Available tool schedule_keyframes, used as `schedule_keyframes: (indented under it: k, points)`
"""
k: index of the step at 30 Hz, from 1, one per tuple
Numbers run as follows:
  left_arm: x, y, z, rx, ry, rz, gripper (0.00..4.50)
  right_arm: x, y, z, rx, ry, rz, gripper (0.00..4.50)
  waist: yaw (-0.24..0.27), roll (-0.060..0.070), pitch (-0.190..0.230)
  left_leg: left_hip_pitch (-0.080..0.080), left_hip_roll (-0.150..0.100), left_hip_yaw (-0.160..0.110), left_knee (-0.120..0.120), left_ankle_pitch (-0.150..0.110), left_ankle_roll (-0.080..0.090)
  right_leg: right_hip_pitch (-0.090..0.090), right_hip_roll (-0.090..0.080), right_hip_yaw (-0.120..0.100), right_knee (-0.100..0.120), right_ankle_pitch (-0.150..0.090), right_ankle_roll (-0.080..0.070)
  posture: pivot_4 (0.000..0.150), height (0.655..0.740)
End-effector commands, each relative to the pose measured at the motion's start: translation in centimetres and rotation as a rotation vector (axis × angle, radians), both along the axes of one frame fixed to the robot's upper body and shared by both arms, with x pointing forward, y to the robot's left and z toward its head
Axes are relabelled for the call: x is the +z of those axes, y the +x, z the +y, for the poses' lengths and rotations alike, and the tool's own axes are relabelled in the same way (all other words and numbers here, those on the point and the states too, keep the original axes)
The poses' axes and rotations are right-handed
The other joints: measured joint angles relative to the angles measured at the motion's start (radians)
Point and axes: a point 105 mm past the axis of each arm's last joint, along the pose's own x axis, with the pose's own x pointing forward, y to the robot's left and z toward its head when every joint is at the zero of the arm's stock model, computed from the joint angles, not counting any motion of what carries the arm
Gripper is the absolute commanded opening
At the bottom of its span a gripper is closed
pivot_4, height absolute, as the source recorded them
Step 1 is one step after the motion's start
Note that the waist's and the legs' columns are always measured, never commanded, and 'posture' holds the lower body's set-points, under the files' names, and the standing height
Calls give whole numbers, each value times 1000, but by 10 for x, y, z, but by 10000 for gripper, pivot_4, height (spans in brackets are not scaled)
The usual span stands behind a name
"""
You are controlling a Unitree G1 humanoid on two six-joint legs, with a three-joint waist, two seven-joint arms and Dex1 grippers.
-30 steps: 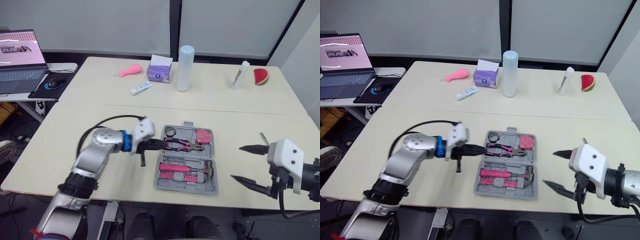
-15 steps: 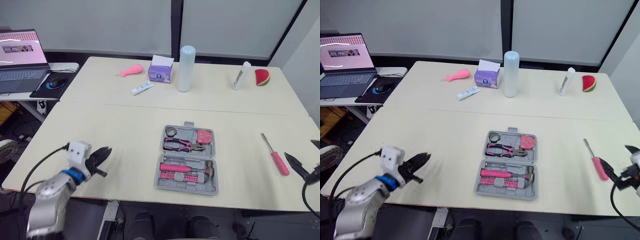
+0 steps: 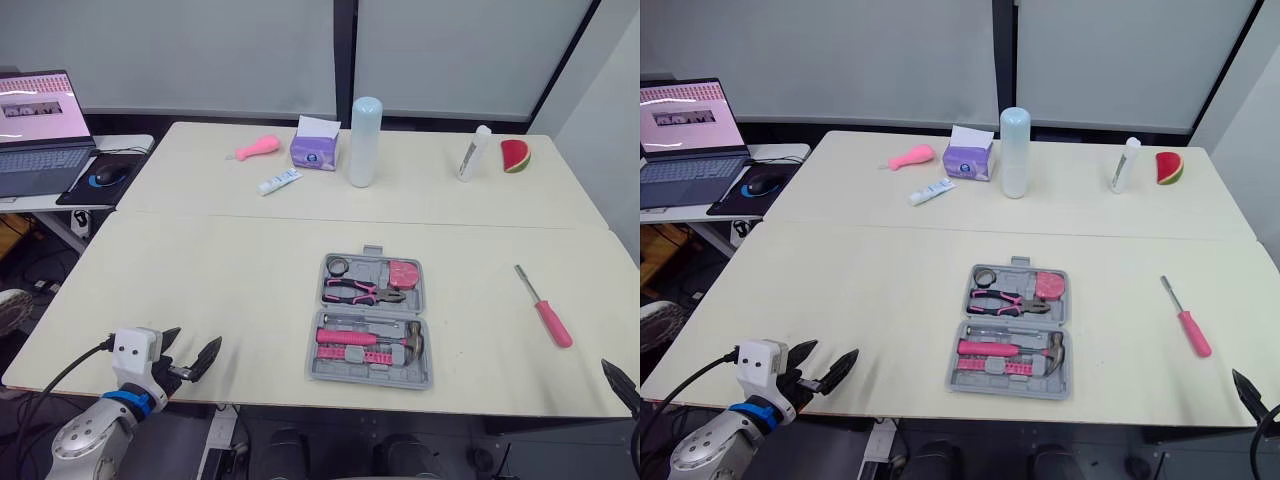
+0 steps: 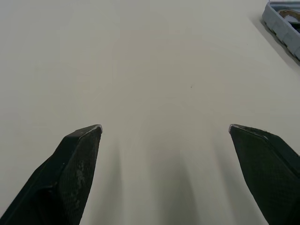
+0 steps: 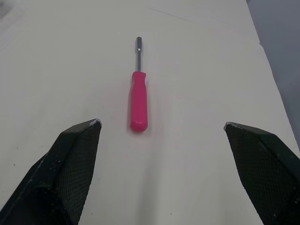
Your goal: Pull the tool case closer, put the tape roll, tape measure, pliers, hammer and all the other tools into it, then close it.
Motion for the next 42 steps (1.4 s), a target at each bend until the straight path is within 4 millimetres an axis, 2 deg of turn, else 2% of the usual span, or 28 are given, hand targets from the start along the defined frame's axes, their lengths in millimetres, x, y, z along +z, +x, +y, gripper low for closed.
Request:
schedule_keyframes:
  k: [1, 8, 13, 17, 19, 25, 31, 36, 40, 42]
  points:
    - [15, 4, -6, -73, 31, -50, 44759, 14, 7, 3, 47, -20, -27, 45000, -2, 0, 0, 0, 0, 0, 0, 0, 0, 0, 0, 0, 0, 0, 0, 1500, 7075]
    - [52, 9, -57, -507, 95, -116, 44759, 21, 32, 20, 201, -13, 56, 45000, -5, 0, 0, 0, 0, 1, 0, 0, 0, 0, 1, 0, 0, 0, 0, 1500, 7075]
    - [72, 14, -95, -796, 115, -149, 44759, 20, 53, 24, 244, -31, 138, 45000, -5, 1, 1, 0, 0, 1, 0, 0, 0, 0, 2, 0, -1, 0, 0, 1500, 7075]
    - [96, 23, -129, -950, 95, -217, 44759, 12, 71, 27, 227, -47, 215, 45000, -4, 1, 1, -1, 0, 1, 0, 0, -1, 0, 2, 0, -2, 0, 0, 1500, 7075]
    - [108, 29, -147, -1021, 76, -250, 44759, 11, 84, 33, 209, 16, 209, 45000, -3, 1, 1, -2, 0, 0, 0, 1, -1, 0, 3, 0, -2, 0, 0, 1500, 7075]
    - [118, 29, -185, -1252, 99, -218, 44759, -9, 112, 27, 143, -3, 273, 45000, -2, 2, 2, -4, 0, 0, 0, 2, -4, 0, 3, -1, -5, 0, 0, 1500, 7075]
    - [125, 35, -212, -1340, 80, -234, 44759, -22, 141, 14, 48, -8, 298, 45000, -2, 3, 2, -5, -1, 0, 1, 2, -4, -1, 3, -1, -6, 0, 0, 1500, 7075]
    - [128, 27, -223, -1402, 63, -222, 44759, -33, 150, 3, -11, -10, 330, 45000, 0, 3, 2, -6, 0, 1, 1, 2, -4, -1, 3, -1, -6, 0, 0, 1500, 7075]
    - [132, 26, -226, -1418, 77, -217, 44759, -39, 151, 2, -25, 40, 353, 45000, 4, 3, 3, -6, 0, 1, 1, 2, -4, -1, 3, -1, -7, 0, 0, 1500, 7075]
    - [133, 25, -227, -1418, 79, -216, 45000, -41, 150, 1, -31, 57, 361, 38714, 4, 3, 3, -6, 0, 1, 1, 2, -4, -1, 3, -1, -7, 0, 0, 1500, 7075]
